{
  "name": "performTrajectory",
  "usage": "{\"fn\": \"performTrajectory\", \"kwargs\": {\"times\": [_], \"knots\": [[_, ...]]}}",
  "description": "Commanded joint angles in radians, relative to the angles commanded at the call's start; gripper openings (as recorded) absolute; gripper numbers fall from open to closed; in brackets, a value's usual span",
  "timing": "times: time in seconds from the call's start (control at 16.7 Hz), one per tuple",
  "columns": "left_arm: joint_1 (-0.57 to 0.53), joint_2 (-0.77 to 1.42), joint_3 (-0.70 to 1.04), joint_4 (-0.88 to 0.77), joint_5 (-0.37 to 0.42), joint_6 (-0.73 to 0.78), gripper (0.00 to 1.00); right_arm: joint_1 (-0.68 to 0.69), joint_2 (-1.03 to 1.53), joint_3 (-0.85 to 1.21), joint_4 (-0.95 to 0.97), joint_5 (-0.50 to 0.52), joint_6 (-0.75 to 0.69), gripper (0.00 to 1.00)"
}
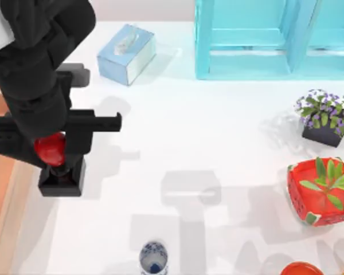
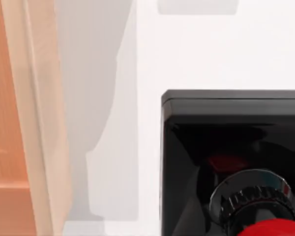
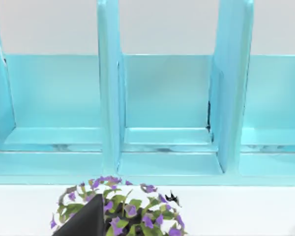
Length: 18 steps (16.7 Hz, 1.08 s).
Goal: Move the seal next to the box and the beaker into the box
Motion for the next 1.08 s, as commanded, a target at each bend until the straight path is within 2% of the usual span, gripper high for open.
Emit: {"fn": "performTrajectory", "kwargs": {"times": [0.48, 0.84, 1.08], "knots": [[0.007, -0.029, -0.051, 0.020, -0.002, 0.026, 0.00, 0.000, 0.000, 0.000, 0.000, 0.000, 0.000, 1.00], [0.014, -0.018, -0.233, 0.227, -0.001, 0.029, 0.00, 0.000, 0.000, 0.000, 0.000, 0.000, 0.000, 1.00], [0.016, -0.010, -0.270, 0.265, -0.001, 0.030, 0.00, 0.000, 0.000, 0.000, 0.000, 0.000, 0.000, 1.00]]}}
